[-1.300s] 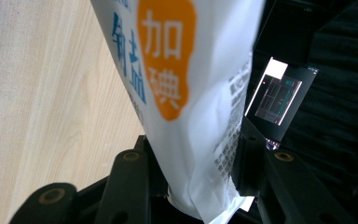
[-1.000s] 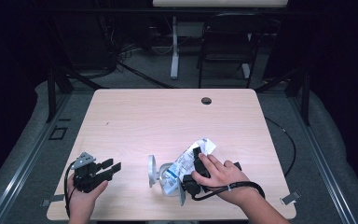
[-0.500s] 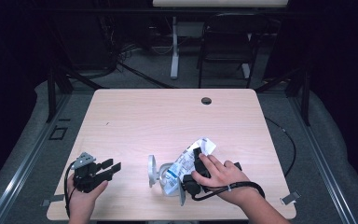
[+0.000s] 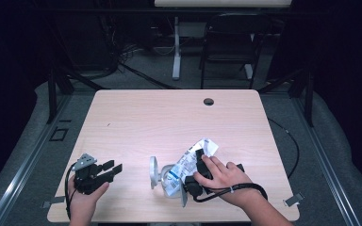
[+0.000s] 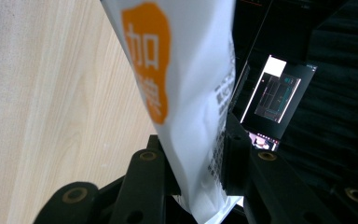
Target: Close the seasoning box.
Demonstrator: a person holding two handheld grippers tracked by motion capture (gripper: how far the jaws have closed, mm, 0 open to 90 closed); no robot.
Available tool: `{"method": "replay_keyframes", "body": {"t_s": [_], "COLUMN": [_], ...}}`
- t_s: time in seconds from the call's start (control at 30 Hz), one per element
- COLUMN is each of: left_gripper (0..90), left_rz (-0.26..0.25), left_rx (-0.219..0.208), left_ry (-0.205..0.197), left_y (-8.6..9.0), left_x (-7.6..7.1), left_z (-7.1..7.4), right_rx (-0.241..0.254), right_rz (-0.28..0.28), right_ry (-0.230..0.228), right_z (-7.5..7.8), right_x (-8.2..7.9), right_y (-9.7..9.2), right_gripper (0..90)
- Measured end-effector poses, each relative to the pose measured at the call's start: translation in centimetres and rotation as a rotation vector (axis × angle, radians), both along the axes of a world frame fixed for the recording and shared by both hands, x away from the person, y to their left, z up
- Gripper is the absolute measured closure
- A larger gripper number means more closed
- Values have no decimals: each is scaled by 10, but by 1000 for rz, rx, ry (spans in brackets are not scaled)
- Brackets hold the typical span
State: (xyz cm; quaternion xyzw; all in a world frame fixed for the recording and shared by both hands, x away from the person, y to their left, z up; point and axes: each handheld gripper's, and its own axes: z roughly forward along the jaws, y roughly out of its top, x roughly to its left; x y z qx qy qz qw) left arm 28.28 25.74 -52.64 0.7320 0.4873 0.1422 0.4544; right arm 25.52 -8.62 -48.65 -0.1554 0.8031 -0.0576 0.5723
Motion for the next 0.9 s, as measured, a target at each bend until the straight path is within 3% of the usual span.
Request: {"method": "replay_keyframes", "body": {"t_s": [0.9], "left_gripper": [569], "left_rz": [2], "left_rx": [0], "left_ry": [-5], "left_y": [1], "left_x": [0], "left_z": [0], "right_rx": [-17], "right_rz": [4], "right_ry": [-11], "right_z": [3], "right_x": [-1], "right_y": [0], "right_gripper": [787]}}
